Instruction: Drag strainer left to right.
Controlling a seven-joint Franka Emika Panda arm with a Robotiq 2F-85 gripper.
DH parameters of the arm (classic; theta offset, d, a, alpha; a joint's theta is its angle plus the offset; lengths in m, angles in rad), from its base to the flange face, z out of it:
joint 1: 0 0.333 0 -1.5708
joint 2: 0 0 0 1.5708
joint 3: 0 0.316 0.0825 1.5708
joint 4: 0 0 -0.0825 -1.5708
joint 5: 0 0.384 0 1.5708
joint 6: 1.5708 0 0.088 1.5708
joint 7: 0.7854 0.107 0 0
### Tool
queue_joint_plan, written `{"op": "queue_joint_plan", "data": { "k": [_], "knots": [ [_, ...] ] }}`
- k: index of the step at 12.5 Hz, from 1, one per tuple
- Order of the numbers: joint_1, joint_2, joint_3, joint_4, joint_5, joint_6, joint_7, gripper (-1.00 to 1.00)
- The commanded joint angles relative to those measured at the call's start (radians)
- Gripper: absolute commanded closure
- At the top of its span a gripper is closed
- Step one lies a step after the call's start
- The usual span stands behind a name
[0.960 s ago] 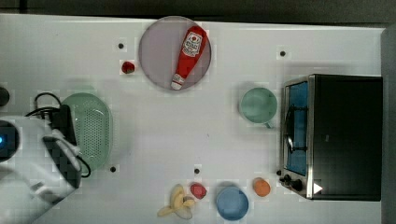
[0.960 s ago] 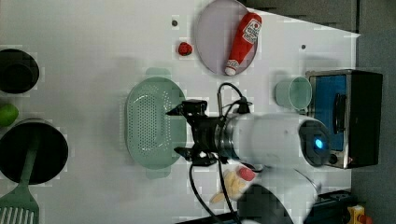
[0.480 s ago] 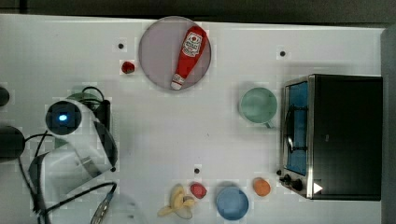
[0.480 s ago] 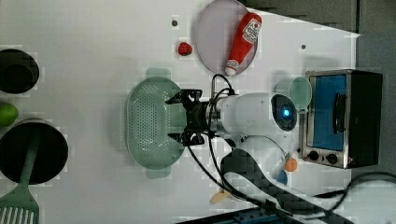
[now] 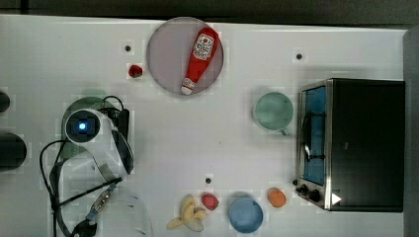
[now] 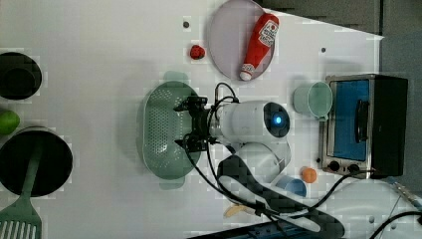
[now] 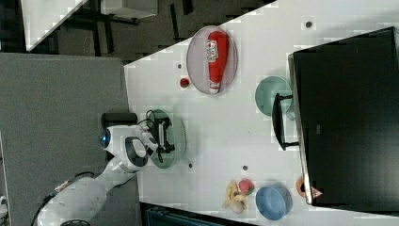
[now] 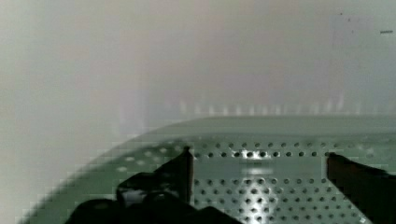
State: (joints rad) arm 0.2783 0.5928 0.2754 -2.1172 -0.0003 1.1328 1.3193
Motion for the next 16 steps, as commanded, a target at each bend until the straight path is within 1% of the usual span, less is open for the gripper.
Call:
{"op": "queue_joint_plan", "data": {
  "k": [1, 4, 7, 12, 16],
  "knots": [
    [0.036, -0.017, -0.030, 0.000, -0.009, -0.014, 0.015, -1.00],
    [0.030, -0.031, -0.055, -0.018, -0.009, -0.024, 0.007, -1.00],
    [0.007, -0.061, -0.078, -0.060, -0.011, -0.023, -0.012, -1.00],
    [-0.071, -0.117, -0.110, -0.144, -0.011, -0.017, -0.149, -1.00],
    [-0.136, -0.152, -0.135, -0.184, -0.011, -0.008, -0.258, -1.00]
  ]
}}
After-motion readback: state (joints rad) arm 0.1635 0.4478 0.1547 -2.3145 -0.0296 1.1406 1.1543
